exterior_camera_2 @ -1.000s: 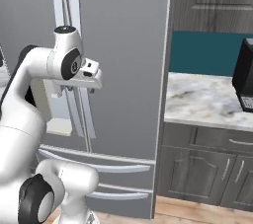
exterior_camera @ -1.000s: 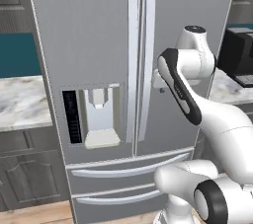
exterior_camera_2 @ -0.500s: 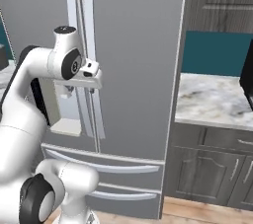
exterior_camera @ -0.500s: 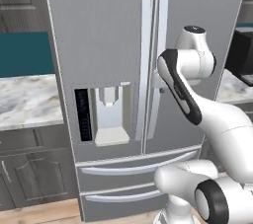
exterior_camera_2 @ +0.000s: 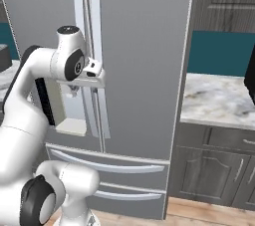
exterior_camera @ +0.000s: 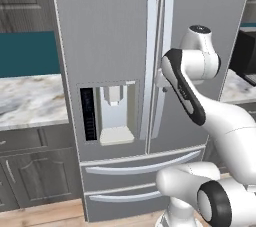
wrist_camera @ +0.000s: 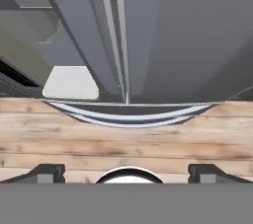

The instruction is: Open the fridge, grab two sodas, and place both sodas inside the bowl with ice on the dining counter.

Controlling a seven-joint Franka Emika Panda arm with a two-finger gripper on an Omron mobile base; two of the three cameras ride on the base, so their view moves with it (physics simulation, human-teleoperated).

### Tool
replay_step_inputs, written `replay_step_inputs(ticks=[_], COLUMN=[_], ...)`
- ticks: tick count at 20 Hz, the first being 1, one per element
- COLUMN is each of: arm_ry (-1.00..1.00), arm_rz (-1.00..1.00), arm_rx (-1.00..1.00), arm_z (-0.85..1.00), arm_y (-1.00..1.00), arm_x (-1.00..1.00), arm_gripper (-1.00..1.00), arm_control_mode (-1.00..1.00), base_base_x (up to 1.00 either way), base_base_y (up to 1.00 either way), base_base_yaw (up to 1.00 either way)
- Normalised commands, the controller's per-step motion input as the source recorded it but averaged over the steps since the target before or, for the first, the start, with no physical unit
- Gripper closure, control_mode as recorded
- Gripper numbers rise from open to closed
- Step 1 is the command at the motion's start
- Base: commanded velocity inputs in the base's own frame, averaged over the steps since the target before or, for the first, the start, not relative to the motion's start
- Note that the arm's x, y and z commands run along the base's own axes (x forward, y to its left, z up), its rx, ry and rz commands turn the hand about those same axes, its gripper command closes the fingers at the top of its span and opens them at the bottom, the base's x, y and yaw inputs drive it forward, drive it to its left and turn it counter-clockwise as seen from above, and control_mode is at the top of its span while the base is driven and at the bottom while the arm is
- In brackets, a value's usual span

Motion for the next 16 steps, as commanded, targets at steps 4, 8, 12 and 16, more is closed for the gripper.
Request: replay_step_inputs(ticks=[4,8,12,16], arm_ry=[-0.26,-0.21,-0.09,0.00], arm_rz=[0.00,0.00,-0.02,-0.05], arm_rx=[0.06,0.00,0.00,-0.01], arm_z=[0.00,0.11,0.09,0.00], arm_y=[-0.30,0.01,0.01,0.00], arm_x=[0.25,0.45,0.33,0.37], arm_gripper=[-1.00,-1.00,-1.00,-1.00], arm_control_mode=[-1.00,-1.00,-1.00,-1.00], base_base_x=[0.00,0.00,0.00,0.00], base_base_y=[0.00,0.00,0.00,0.00], base_base_yaw=[0.00,0.00,0.00,0.00])
